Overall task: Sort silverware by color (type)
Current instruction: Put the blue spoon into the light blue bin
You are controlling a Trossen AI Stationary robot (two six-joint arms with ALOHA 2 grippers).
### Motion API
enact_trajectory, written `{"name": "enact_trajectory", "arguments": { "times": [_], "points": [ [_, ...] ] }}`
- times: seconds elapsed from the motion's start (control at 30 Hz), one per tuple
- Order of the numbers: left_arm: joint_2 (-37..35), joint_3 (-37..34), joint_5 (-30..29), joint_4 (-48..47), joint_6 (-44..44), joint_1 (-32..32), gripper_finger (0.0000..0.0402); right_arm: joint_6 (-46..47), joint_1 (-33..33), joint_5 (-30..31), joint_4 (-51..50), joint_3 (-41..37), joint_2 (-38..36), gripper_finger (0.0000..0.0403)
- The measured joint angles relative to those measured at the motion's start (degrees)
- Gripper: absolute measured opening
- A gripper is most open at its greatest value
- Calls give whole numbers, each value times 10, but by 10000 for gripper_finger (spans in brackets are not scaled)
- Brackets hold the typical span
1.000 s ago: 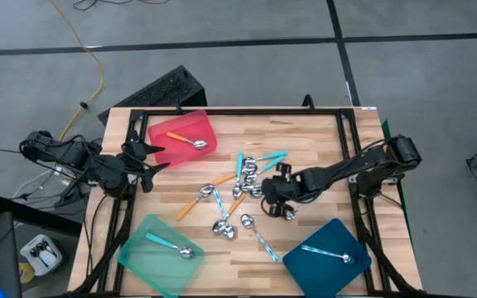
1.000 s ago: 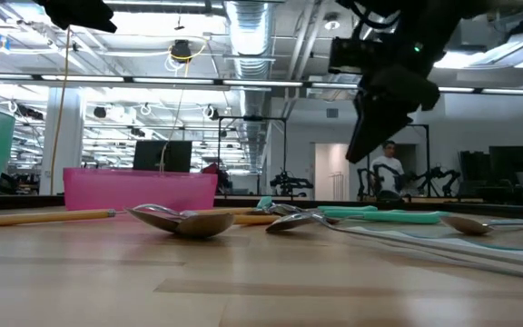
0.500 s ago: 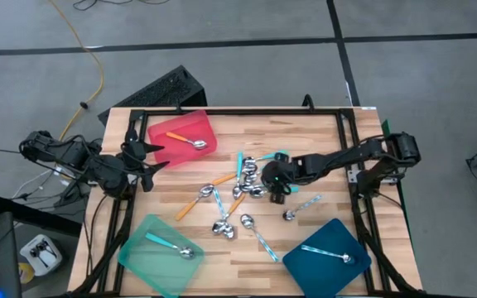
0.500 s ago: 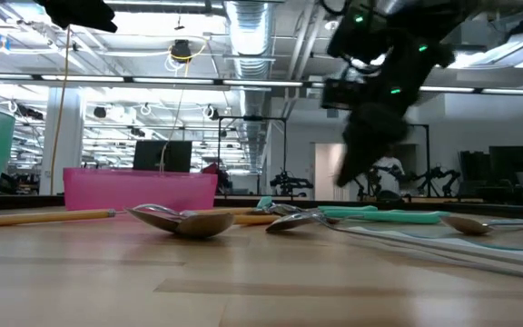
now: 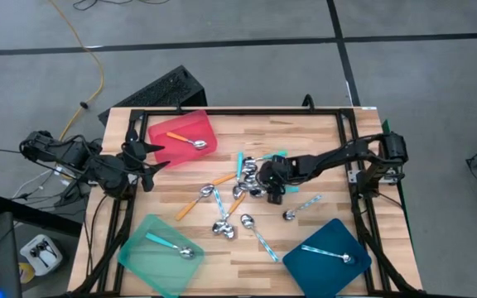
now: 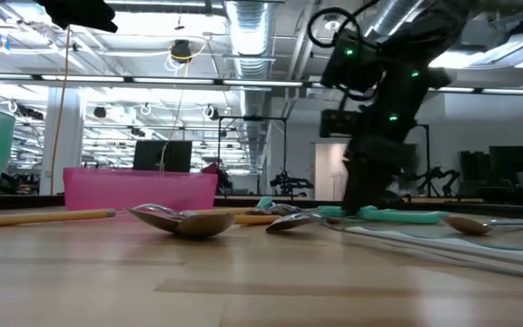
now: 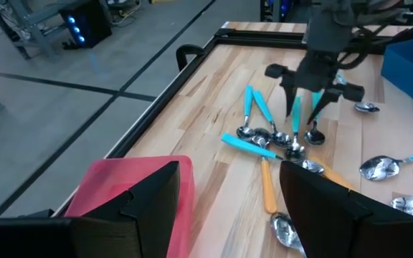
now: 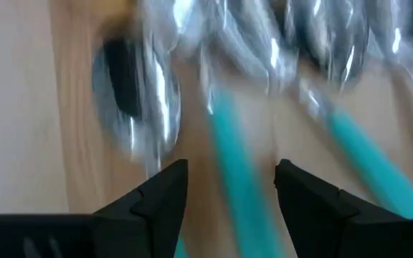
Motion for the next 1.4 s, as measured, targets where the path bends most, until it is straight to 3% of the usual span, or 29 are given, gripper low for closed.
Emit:
{"name": "enact_trajectory", "arguments": {
  "times": [0.3, 0.67, 1.2, 1.4],
  "points": [
    [0, 0, 0, 6, 0, 0, 226, 14, 1, -4, 5, 2, 13, 213],
    [1, 0, 0, 6, 0, 0, 226, 39, -10, -4, -7, 3, 24, 79],
    [1, 0, 0, 6, 0, 0, 226, 54, 15, 46, 43, 41, 3, 78],
    [1, 0, 0, 6, 0, 0, 226, 54, 28, 50, 160, 51, 2, 78]
  ]
}}
